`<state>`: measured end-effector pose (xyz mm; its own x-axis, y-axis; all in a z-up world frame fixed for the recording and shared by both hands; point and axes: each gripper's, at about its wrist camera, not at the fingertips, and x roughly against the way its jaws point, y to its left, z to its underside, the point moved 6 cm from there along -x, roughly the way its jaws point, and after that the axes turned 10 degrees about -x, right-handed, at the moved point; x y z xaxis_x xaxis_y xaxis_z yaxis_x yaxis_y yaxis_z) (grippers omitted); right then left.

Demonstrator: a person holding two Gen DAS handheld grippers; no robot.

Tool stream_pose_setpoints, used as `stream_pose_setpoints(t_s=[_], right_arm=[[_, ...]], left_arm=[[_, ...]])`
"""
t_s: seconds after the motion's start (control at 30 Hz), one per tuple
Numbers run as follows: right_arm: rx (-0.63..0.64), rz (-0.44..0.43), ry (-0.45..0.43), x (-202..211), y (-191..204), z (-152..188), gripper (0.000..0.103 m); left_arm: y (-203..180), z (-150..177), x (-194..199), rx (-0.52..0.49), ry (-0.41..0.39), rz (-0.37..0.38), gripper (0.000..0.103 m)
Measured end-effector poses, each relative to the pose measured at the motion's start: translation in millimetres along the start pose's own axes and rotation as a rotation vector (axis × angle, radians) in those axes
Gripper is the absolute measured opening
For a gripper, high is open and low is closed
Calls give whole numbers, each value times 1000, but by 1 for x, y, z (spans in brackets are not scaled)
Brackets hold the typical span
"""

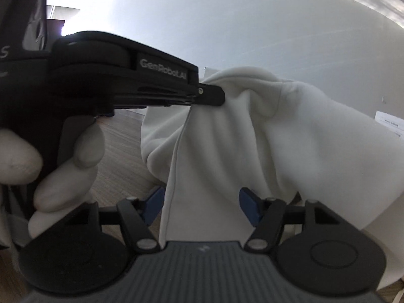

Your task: Fold clothes

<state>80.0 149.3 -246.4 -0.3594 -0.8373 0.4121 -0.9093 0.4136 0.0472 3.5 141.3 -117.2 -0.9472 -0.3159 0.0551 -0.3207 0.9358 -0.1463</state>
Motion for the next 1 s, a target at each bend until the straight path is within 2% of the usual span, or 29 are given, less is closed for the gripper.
stream_pose_setpoints(t_s=[0.03,0.13,0.17,0.2,0.37,0.47,0.53,0.57,0.63,0.73,0.83,0.87,0.9,0.93,1.0], right_arm=[[-5,-6,2,-2,0,1,68],[-14,-12,7,-8,0,3,44],[-22,-17,13,-9,-1,4,19],[-36,-16,10,-9,-2,3,6],[-88,43,-69,6,-17,-6,4],[-110,95,-155,22,-28,-16,4],[-137,153,-231,39,-43,-27,3],[-152,183,-269,48,-50,-33,3],[-189,225,-322,60,-70,-45,3],[-238,355,-376,72,-104,-59,3],[-348,434,-369,97,-149,-61,3],[-379,456,-357,101,-161,-60,3],[-401,468,-333,101,-170,-58,4],[-417,463,-310,121,-177,-55,4],[-423,412,-288,133,-176,-54,9]], left_arm=[[0,0,0,3,0,3,5],[2,1,-1,11,-2,10,5],[2,1,-1,14,-2,13,5],[2,2,-1,17,-2,15,5],[-1,2,0,-22,-10,-11,7],[-5,1,4,-54,-35,-17,12],[-6,0,6,-61,-54,-17,28],[-6,-1,7,-61,-63,-18,31],[-7,-2,10,-61,-82,-22,55],[-8,-4,14,-59,-112,-30,55],[-5,-6,14,-35,-113,-43,56],[-2,-5,11,-32,-97,-69,56],[0,-4,8,-36,-77,-100,56],[2,-2,4,-42,-45,-130,57],[7,2,-6,-47,26,-182,57]])
